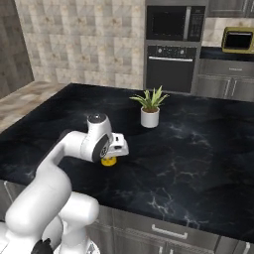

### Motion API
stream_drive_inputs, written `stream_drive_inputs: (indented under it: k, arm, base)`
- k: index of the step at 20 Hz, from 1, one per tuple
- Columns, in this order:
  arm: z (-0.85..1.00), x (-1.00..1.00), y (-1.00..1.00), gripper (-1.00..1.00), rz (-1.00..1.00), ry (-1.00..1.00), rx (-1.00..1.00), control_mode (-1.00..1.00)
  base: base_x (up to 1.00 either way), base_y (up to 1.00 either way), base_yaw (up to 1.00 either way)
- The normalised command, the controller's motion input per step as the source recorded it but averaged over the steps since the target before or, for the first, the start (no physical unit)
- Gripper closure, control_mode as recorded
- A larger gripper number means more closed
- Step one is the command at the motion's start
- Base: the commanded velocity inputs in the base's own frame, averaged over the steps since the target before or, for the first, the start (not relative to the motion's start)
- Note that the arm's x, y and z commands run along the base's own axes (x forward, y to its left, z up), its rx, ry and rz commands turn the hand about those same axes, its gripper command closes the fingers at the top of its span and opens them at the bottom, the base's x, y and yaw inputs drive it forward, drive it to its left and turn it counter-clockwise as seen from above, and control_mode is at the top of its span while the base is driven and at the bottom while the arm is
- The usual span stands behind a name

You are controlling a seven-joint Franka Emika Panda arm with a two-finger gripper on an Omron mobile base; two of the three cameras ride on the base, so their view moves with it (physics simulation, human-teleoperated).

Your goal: Clear the mugs and bowl far away from the sink.

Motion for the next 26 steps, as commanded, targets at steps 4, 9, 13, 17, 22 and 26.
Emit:
stream_drive_inputs:
  k: [4,9,13,17,22,26]
  arm:
    - [-0.35,0.29,0.01,1.0,0.0,0.0,0.0,-1.0]
    - [-0.35,0.2,0.0,1.0,0.0,0.0,0.0,-1.0]
    - [-0.33,0.03,0.0,1.0,0.0,0.0,0.0,-1.0]
    - [-0.3,0.06,0.0,1.0,0.0,0.0,0.0,-1.0]
    - [-0.24,0.02,0.01,-1.0,0.0,0.0,0.0,-1.0]
    - [-0.13,0.03,0.03,-1.0,0.0,0.0,0.0,-1.0]
  base:
    - [0.0,0.0,0.0]
    - [0.0,0.0,0.0]
    - [0.0,0.0,0.0]
    - [0.0,0.0,0.0]
    - [0.0,0.0,0.0]
    - [0.0,0.0,0.0]
